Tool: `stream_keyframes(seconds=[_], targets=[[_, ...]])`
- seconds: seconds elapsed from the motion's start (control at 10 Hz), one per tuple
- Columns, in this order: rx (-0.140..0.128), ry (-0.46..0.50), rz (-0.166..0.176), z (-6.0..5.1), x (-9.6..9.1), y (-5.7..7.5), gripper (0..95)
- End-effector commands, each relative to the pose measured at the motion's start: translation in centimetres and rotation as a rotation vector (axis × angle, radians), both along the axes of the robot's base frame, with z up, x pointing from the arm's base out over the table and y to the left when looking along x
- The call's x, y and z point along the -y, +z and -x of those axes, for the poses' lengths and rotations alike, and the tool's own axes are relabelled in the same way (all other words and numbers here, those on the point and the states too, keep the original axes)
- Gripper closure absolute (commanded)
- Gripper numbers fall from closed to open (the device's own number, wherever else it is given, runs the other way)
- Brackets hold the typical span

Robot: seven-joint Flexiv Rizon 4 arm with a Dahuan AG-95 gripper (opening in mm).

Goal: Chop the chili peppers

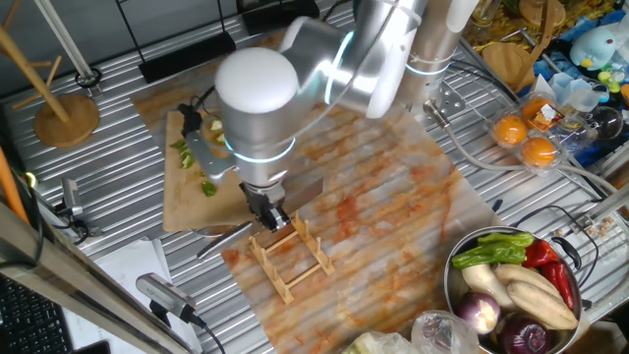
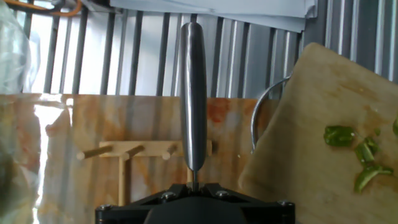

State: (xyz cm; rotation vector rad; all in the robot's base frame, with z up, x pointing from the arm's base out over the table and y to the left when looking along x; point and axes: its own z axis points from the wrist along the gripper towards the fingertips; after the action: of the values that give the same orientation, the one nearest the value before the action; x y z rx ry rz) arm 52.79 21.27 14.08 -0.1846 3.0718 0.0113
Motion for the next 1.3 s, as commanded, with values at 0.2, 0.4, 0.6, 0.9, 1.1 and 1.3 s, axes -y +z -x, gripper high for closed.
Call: stream_keyframes(seconds=[0.2, 0.4, 0.6, 0.9, 1.1, 1.3], targets=[[-0.008, 0.011, 0.006, 0.0, -0.5, -0.5, 95.0], [-0.005, 0.054, 0.001, -0.3, -0.2, -1.6, 95.0], [-0.002, 0.050, -0.033, -0.8, 0.0, -2.5, 95.0], [0.010, 0.023, -0.058, -1.0, 0.3, -3.5, 95.0], [0.014, 0.005, -0.074, -1.3, 0.5, -4.3, 95.0], [0.018, -0.004, -0.110, -1.6, 0.5, -5.3, 95.0]])
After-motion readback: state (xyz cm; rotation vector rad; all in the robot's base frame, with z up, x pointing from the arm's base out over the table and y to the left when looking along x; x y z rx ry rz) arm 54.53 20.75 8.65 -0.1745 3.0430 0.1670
